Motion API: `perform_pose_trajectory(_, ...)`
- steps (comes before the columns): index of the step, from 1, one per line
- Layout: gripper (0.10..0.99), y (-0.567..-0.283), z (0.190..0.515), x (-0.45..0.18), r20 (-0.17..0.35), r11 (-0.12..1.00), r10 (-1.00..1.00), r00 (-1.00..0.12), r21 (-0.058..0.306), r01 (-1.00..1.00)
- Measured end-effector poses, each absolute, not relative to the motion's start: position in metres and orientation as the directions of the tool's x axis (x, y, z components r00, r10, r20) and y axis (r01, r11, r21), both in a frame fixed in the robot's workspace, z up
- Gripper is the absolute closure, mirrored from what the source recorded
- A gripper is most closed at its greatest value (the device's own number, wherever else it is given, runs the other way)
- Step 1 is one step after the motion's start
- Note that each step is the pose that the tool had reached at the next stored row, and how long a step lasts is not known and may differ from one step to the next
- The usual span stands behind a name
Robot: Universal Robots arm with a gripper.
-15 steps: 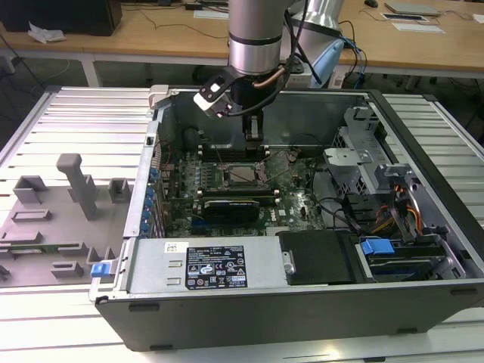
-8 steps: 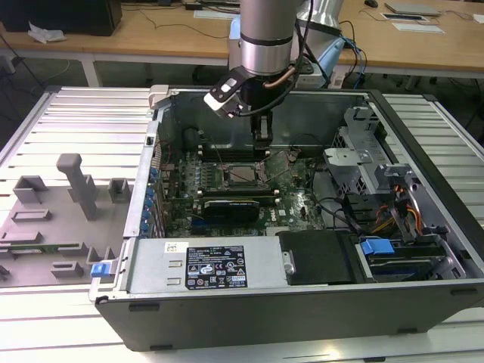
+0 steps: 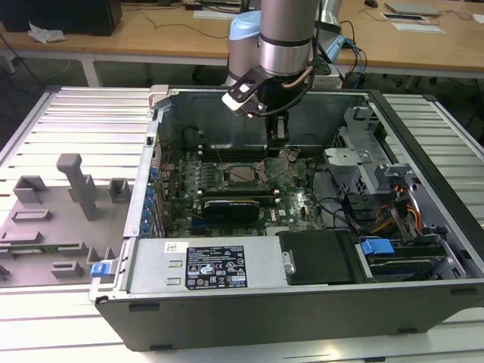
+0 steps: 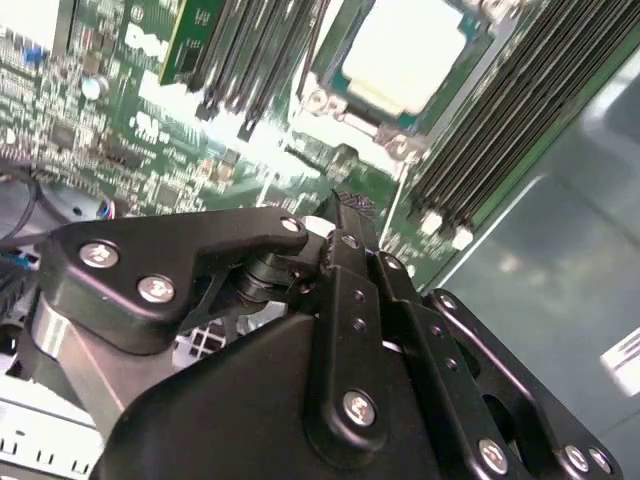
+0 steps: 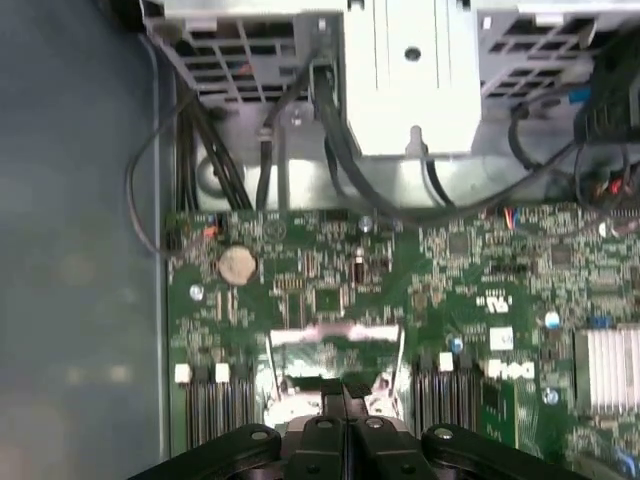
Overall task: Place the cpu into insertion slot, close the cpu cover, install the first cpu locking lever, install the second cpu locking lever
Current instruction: 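Close the cpu cover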
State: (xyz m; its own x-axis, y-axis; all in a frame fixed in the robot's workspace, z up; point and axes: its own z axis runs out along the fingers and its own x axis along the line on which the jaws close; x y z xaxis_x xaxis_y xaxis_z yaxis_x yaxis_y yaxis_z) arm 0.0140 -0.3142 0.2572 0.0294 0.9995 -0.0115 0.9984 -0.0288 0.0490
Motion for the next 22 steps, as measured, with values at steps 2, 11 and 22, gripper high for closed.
perform_pose_trajectory(2, 0.98, -0.314, 0.257, 0.023, -0.011, -0.029, 1.0, 0.029, 0.048, 0.998)
perform_pose_trajectory(11, 0.98, -0.314, 0.257, 0.056, -0.011, -0.029, 1.0, 0.029, 0.043, 0.999)
perform_pose_trajectory(22, 0.98, -0.314, 0.242, 0.059, -0.009, -0.029, 1.0, 0.029, 0.043, 0.999)
